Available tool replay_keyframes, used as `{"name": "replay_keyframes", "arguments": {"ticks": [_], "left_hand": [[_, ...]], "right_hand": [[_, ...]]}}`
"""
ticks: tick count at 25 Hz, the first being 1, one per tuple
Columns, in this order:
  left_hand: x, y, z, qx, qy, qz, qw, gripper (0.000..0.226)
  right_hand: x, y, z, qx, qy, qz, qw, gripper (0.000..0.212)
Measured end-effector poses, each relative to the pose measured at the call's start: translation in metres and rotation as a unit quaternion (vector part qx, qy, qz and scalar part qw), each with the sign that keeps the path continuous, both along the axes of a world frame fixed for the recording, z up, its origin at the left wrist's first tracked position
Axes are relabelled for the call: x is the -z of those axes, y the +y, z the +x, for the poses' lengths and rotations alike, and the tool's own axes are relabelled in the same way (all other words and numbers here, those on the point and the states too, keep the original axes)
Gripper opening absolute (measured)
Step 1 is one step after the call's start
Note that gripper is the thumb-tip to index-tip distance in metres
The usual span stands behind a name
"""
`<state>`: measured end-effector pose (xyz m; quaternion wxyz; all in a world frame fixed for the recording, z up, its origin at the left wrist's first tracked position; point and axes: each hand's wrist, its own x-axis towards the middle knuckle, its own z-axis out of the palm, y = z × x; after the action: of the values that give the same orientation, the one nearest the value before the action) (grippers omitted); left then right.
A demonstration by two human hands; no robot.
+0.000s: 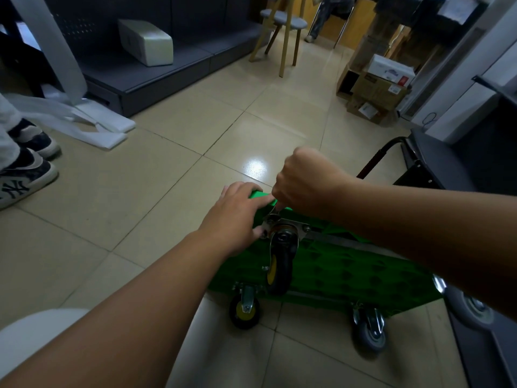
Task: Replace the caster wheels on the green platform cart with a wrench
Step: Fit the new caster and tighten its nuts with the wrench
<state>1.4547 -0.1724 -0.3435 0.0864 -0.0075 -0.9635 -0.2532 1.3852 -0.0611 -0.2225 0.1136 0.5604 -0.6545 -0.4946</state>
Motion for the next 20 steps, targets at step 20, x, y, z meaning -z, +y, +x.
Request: {"name": "replay_keyframes", "arguments": {"ticks": [20], "left_hand": [[-0.007, 0.000, 0.005, 0.005, -0.018, -0.049, 0.999, 0.056]], "right_hand": [[0.009, -0.015, 0.012, 0.015, 0.002, -0.005, 1.000, 0.030]]}}
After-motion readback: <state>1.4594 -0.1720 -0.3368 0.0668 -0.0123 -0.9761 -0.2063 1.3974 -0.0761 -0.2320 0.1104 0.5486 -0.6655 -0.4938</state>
